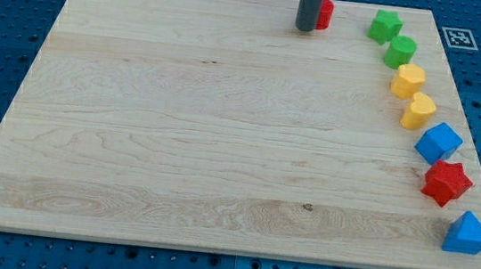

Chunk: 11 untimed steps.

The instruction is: Slide the red circle to the top of the green star

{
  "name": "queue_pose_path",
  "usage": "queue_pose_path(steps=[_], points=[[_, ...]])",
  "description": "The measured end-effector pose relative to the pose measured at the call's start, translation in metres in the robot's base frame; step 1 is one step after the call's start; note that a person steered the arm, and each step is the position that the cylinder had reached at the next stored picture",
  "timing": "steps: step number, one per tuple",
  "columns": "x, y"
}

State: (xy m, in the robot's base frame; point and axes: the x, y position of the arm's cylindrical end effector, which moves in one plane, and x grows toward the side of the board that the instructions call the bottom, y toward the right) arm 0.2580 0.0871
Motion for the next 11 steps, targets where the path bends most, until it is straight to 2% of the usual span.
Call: queue_pose_path(steps=[2, 4, 6, 11], points=[[-0.029, 0.009], [-0.058, -0.026], [-0.059, -0.026], [-0.059, 0.028]])
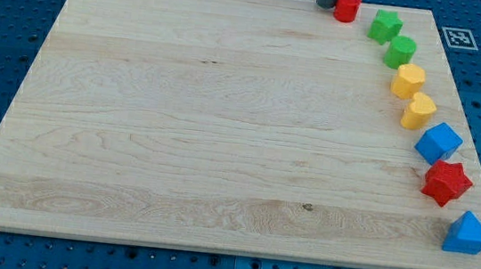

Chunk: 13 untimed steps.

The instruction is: Slide the red circle to the top of the green star

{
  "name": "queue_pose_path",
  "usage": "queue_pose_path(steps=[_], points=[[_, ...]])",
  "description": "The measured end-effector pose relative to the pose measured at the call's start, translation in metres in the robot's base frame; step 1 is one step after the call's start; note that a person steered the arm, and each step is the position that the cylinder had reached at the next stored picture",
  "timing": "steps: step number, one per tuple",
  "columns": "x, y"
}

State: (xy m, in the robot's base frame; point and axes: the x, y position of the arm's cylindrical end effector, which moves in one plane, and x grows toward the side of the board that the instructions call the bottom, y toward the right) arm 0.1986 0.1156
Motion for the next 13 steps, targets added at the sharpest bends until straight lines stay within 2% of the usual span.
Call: queue_pose_path(steps=[2, 6, 13], points=[[0.015, -0.008], [0.015, 0.043], [0.009, 0.067]])
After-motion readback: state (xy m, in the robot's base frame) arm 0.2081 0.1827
